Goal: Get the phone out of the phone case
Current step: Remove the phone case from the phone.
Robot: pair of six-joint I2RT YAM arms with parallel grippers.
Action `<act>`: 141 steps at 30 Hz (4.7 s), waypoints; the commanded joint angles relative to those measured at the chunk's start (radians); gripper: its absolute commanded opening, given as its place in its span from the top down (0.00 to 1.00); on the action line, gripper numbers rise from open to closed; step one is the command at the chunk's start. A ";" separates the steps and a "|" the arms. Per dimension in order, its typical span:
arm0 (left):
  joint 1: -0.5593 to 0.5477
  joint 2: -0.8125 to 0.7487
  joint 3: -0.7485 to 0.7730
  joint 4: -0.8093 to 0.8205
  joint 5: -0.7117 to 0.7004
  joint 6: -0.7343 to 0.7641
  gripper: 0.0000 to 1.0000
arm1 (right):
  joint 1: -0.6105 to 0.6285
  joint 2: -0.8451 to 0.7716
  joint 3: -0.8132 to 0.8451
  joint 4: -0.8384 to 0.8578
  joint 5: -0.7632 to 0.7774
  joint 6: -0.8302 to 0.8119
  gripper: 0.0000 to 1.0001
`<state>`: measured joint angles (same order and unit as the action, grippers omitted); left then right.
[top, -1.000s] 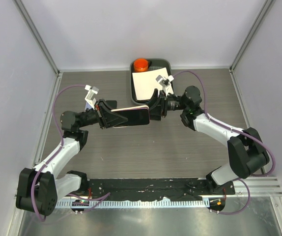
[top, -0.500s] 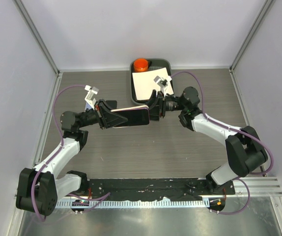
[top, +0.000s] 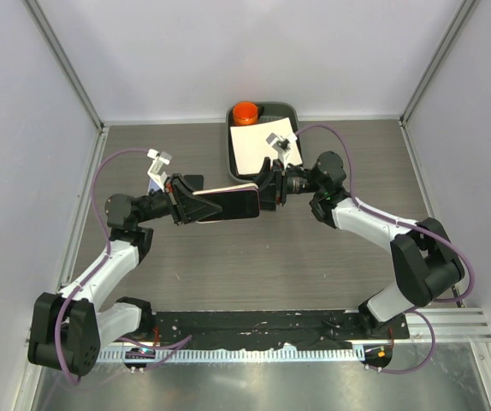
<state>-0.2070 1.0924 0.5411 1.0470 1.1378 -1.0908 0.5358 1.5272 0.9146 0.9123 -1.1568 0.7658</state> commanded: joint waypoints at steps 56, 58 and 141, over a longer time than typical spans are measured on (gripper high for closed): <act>0.046 -0.026 0.013 -0.031 -0.147 0.126 0.33 | -0.037 0.011 0.038 -0.118 0.029 0.001 0.99; 0.046 -0.028 0.028 -0.031 -0.130 0.138 0.17 | -0.039 0.024 0.058 -0.185 0.029 -0.022 0.99; -0.370 0.069 0.352 -1.404 -0.659 1.665 0.07 | 0.029 0.307 0.325 -0.710 -0.112 -0.178 0.99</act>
<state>-0.5694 1.1580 0.8974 -0.4210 0.4797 0.5846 0.5602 1.8576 1.1915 0.1421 -1.2175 0.5606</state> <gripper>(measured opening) 0.955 0.185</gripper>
